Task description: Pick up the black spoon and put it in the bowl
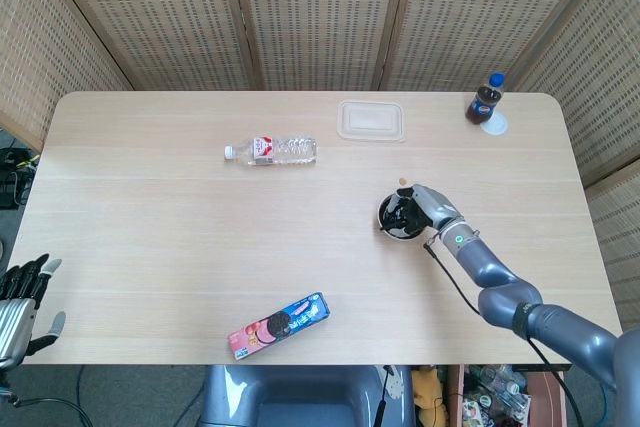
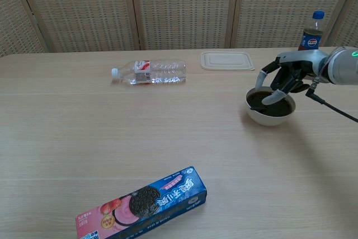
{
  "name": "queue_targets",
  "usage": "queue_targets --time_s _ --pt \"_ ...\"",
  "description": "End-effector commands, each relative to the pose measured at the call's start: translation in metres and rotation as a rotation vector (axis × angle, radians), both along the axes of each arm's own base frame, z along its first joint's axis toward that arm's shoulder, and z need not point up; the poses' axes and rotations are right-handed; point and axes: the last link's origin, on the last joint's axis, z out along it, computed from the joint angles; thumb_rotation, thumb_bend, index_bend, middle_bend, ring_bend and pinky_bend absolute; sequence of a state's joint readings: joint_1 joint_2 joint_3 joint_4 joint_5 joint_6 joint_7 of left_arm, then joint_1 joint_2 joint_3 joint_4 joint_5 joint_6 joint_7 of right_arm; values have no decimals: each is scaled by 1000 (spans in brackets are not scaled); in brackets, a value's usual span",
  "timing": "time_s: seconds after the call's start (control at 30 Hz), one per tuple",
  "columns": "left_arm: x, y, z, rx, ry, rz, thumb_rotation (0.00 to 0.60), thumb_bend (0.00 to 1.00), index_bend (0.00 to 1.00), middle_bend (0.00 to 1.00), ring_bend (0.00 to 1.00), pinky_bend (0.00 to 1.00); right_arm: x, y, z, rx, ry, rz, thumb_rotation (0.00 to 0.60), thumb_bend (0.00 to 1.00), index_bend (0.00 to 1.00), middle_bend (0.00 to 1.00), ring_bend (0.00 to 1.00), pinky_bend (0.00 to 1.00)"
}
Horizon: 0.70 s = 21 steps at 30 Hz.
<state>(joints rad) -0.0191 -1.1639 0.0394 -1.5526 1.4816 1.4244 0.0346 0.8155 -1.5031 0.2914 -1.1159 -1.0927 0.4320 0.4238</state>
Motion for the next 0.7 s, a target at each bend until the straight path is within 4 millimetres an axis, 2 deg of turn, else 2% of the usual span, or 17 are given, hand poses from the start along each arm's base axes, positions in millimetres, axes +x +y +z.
queue_targets --time_s 0.03,0.17,0.3,0.37,0.5,0.7 --pt "0 0 0 1 0 0 600 447 0 0 0 0 2 1 3 -10 -12 0 600 98 478 998 996 1000" --pt "1 0 2 7 2 -4 600 447 0 0 0 0 7 3 14 -46 -64 -2 600 99 477 969 996 1000" --pt "1 2 5 20 9 -10 600 447 0 0 0 0 8 9 32 -115 -118 3 600 103 477 886 982 1000" --pt "2 4 7 30 16 -16 600 447 0 0 0 0 6 16 42 -156 -133 9 600 103 477 833 941 1000" --pt "3 6 8 40 21 -26 600 446 0 0 0 0 -2 34 61 -218 -153 3 600 108 477 717 789 964" --pt "7 9 10 60 33 -44 600 447 0 0 0 0 -22 73 88 -370 -49 49 600 155 477 580 586 750"
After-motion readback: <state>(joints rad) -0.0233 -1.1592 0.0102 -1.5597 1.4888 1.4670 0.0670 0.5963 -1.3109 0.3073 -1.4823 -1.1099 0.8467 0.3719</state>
